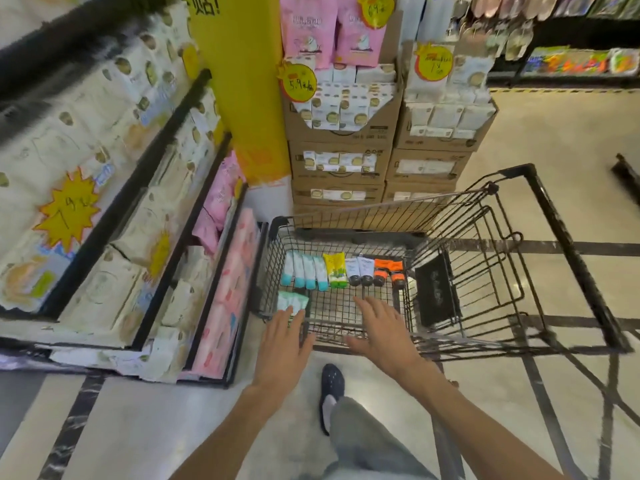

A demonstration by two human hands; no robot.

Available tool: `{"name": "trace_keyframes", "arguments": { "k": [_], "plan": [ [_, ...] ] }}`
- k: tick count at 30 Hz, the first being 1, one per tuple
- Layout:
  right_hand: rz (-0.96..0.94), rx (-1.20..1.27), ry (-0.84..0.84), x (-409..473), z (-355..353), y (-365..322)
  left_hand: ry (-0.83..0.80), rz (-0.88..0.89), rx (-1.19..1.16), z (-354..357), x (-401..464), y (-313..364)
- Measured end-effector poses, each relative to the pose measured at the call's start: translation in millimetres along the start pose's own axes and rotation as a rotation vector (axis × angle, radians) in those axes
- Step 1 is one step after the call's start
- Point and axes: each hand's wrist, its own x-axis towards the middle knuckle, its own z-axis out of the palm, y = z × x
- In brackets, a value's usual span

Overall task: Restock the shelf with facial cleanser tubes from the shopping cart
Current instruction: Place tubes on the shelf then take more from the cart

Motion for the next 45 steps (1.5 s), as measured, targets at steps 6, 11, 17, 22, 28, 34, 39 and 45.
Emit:
{"name": "trace_keyframes", "arguments": {
  "k": [6, 11, 17, 22, 28, 34, 39, 45],
  "plan": [
    [0.006, 0.030, -0.125, 119, -4, 7, -0.088, -0.105, -0.046, -2, 98, -20],
    [0.042, 0.066, -0.260, 173, 24, 12, -0.152, -0.186, -0.108, 20, 160, -43],
    [0.118, 0.108, -0.357, 224, 89, 27, -0.273, -0.337, -0.116, 71, 221, -75],
    [0.173, 0.157, -0.401, 252, 150, 45, -0.451, -0.430, -0.077, 136, 250, -113],
    [0.186, 0.138, -0.458, 270, 207, 75, -0.650, -0.507, 0.043, 199, 261, -140],
    [0.234, 0.169, -0.505, 269, 237, 101, -0.655, -0.513, 0.004, 223, 264, -126],
    [0.337, 0.208, -0.593, 268, 249, 105, -0.456, -0.566, -0.127, 232, 271, -111],
    [0.413, 0.262, -0.667, 268, 267, 103, -0.389, -0.705, -0.220, 245, 287, -132]
  ]
}}
